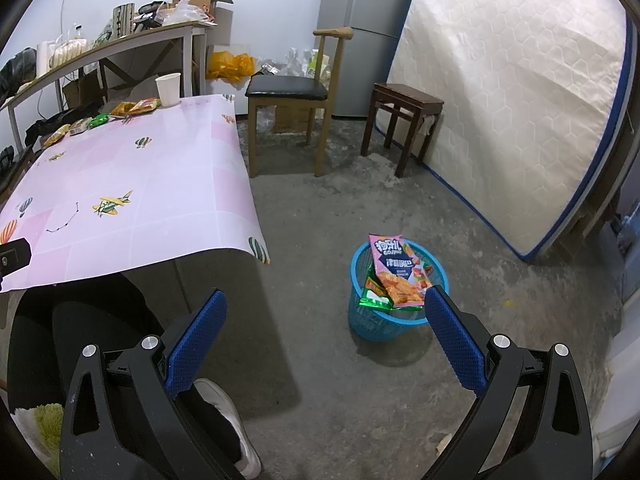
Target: Collect trash
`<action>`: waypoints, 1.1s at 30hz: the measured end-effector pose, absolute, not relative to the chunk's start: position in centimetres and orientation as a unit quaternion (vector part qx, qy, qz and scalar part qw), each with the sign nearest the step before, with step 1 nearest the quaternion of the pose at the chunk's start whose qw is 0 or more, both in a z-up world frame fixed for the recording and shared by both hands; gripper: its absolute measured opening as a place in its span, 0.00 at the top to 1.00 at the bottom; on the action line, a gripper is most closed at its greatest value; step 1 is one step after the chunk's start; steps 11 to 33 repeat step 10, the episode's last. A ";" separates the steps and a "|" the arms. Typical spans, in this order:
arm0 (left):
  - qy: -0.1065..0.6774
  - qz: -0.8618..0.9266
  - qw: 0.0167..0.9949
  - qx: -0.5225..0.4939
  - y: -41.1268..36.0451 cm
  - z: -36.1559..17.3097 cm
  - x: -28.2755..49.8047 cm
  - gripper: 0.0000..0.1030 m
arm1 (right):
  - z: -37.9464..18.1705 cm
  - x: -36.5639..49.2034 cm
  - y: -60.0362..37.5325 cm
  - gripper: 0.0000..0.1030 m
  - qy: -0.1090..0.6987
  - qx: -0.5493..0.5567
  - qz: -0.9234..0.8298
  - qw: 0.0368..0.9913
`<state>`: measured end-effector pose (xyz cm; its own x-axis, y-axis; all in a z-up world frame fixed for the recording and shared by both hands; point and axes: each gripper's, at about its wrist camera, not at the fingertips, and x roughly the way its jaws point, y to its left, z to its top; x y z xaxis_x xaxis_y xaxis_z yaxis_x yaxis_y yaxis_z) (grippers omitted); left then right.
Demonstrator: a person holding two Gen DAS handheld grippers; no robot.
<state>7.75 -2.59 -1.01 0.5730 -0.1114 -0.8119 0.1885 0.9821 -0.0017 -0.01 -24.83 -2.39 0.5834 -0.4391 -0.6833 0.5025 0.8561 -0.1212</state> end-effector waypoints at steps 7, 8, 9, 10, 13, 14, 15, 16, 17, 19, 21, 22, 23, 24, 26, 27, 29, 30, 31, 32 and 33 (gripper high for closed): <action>0.455 -0.085 0.885 0.042 -2.5 -1.1 7.8 0.05 | -2.3 0.2 -24.8 0.08 0.373 0.044 -0.263 0.889; 0.455 -0.085 0.885 0.042 -2.5 -1.1 7.8 0.05 | -2.3 0.3 -24.8 0.08 0.373 0.045 -0.262 0.889; 0.455 -0.085 0.885 0.042 -2.5 -1.1 7.8 0.05 | -2.2 0.4 -24.7 0.08 0.373 0.044 -0.261 0.889; 0.456 -0.085 0.885 0.042 -2.5 -1.1 7.9 0.05 | -2.2 0.5 -24.7 0.08 0.373 0.044 -0.261 0.889; 0.456 -0.085 0.885 0.042 -2.5 -1.1 7.9 0.05 | -2.2 0.5 -24.7 0.08 0.373 0.044 -0.261 0.889; 0.456 -0.085 0.885 0.042 -2.5 -1.1 7.9 0.05 | -2.2 0.5 -24.7 0.08 0.373 0.044 -0.261 0.889; 0.456 -0.085 0.885 0.042 -2.5 -1.1 7.9 0.05 | -2.2 0.5 -24.7 0.08 0.373 0.044 -0.261 0.889; 0.456 -0.085 0.885 0.042 -2.5 -1.1 7.9 0.05 | -2.2 0.5 -24.7 0.08 0.373 0.044 -0.261 0.889; 0.456 -0.085 0.885 0.042 -2.5 -1.1 7.9 0.05 | -2.2 0.5 -24.7 0.08 0.373 0.044 -0.261 0.889; 0.456 -0.085 0.885 0.042 -2.5 -1.1 7.9 0.05 | -2.2 0.5 -24.7 0.08 0.373 0.044 -0.261 0.889; 0.456 -0.085 0.885 0.042 -2.5 -1.1 7.9 0.05 | -2.2 0.5 -24.7 0.08 0.373 0.044 -0.261 0.889; 0.456 -0.085 0.885 0.042 -2.5 -1.1 7.9 0.05 | -2.2 0.5 -24.7 0.08 0.373 0.044 -0.261 0.889; 0.456 -0.085 0.885 0.042 -2.5 -1.1 7.9 0.05 | -2.2 0.5 -24.7 0.08 0.373 0.044 -0.261 0.889; 0.456 -0.085 0.885 0.042 -2.5 -1.1 7.9 0.05 | -2.2 0.5 -24.7 0.08 0.373 0.044 -0.261 0.889; 0.456 -0.085 0.885 0.042 -2.5 -1.1 7.9 0.05 | -2.2 0.5 -24.7 0.08 0.373 0.044 -0.261 0.889; 0.456 -0.085 0.885 0.042 -2.5 -1.1 7.9 0.05 | -2.2 0.5 -24.7 0.08 0.373 0.044 -0.261 0.889; 0.456 -0.085 0.885 0.042 -2.5 -1.1 7.9 0.05 | -2.2 0.5 -24.7 0.08 0.373 0.044 -0.261 0.889; 0.456 -0.085 0.885 0.042 -2.5 -1.1 7.9 0.05 | -2.2 0.5 -24.7 0.08 0.373 0.044 -0.261 0.889; 0.456 -0.085 0.885 0.042 -2.5 -1.1 7.9 0.05 | -2.2 0.5 -24.7 0.08 0.373 0.044 -0.261 0.889; 0.456 -0.085 0.885 0.042 -2.5 -1.1 7.9 0.05 | -2.2 0.5 -24.7 0.08 0.373 0.044 -0.261 0.889; 0.456 -0.085 0.885 0.042 -2.5 -1.1 7.9 0.05 | -2.2 0.5 -24.7 0.08 0.373 0.044 -0.261 0.889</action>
